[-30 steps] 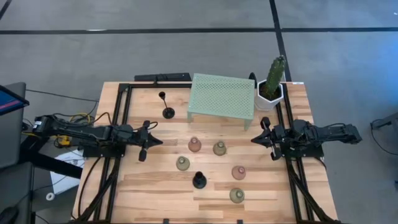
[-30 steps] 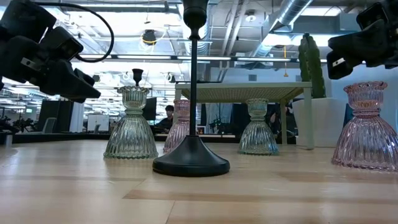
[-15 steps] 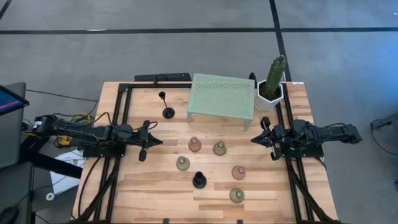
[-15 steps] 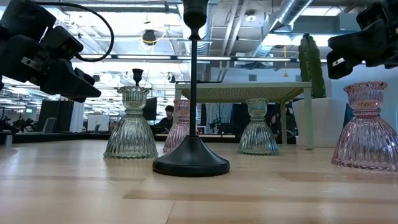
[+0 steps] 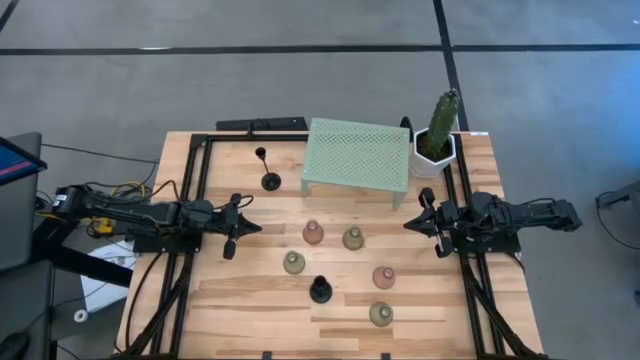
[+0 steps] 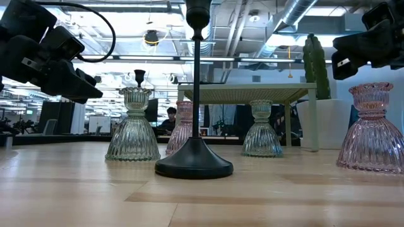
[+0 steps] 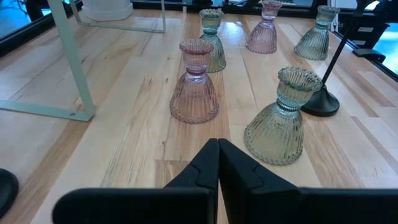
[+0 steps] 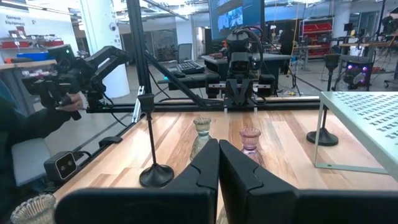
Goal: Pick & Place candle stick holders
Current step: Put the top black candle holder on the shelf
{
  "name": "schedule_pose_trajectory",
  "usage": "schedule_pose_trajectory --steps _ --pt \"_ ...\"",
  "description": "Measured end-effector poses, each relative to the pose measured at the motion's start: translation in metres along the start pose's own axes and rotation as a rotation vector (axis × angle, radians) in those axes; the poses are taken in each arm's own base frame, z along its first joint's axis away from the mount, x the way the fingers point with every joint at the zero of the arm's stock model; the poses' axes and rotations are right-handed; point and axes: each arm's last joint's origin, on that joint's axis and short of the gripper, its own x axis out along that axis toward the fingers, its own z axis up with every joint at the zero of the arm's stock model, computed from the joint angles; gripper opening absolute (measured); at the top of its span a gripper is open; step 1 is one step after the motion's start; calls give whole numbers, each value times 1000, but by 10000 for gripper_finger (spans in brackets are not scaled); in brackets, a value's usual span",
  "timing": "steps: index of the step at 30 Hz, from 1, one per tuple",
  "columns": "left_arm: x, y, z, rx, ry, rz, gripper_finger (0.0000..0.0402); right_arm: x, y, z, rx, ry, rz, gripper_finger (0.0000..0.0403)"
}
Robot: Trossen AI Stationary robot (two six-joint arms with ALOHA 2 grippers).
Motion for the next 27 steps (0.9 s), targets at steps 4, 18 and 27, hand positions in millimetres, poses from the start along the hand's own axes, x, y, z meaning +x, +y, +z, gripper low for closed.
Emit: schedule_pose_trajectory --steps 4,18,27 --pt "0 0 0 0 -3 0 6 0 0 0 0 0 0 0" --pt "-1 6 11 32 -116 231 6 0 -2 4 -2 -37 -86 0" --pt "-3 9 18 6 -183 319 6 -1 -6 5 31 -31 -212 0"
